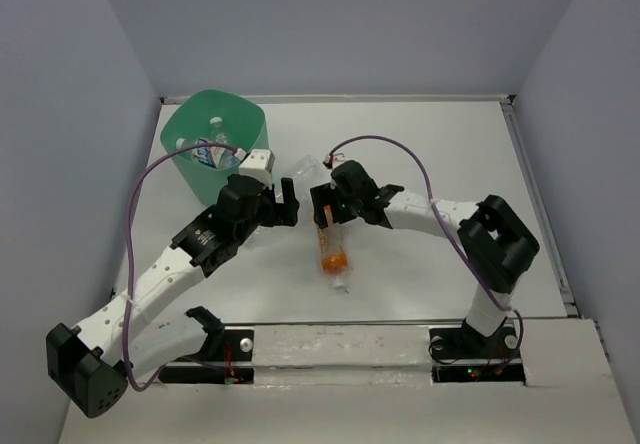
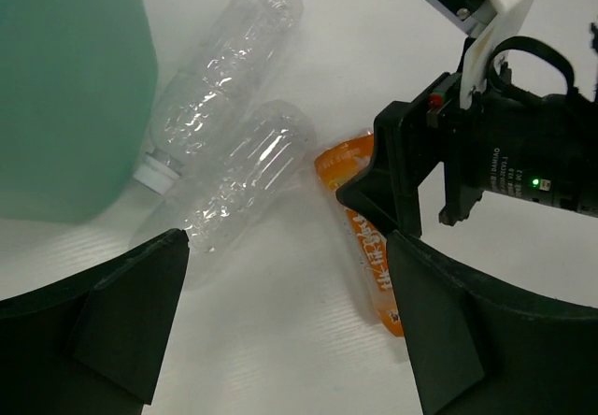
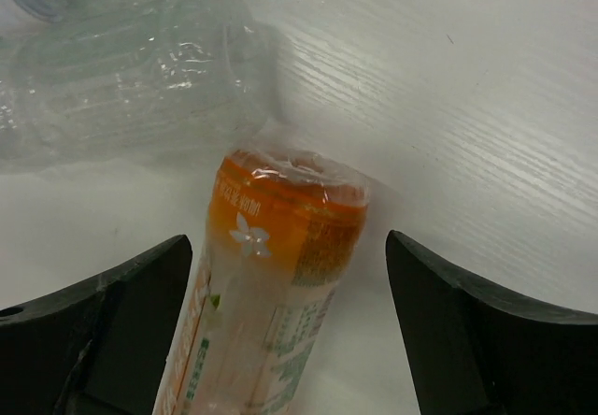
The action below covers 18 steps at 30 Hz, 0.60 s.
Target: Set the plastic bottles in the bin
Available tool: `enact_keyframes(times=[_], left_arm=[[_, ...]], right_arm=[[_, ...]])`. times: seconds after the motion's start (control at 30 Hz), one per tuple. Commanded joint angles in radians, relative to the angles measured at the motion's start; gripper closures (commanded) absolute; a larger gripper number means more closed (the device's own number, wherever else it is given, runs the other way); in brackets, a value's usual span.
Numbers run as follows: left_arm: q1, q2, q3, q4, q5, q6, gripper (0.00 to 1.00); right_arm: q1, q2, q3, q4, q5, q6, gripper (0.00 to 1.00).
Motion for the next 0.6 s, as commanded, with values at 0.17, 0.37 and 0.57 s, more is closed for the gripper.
enact_keyframes(times=[0.17, 0.37, 0.57], left_arm=[[-0.009, -0.018, 0.063, -0.028, -0.122, 0.041, 0.03], [-0.009, -0.058, 0.054, -0.002, -0.108, 0.044, 0.02], [-0.009, -0.205, 0.095, 0.072, -0.119, 0.036, 0.02]], right_arm=[[-0.013, 0.135, 0.1, -0.01, 0.009, 0.028, 0.23], [-0.023, 0.025, 0.039, -0.013, 0.04, 0.039, 0.48], [-0.023, -0.197, 0.075, -0.034, 0.037, -0.007, 0.57]])
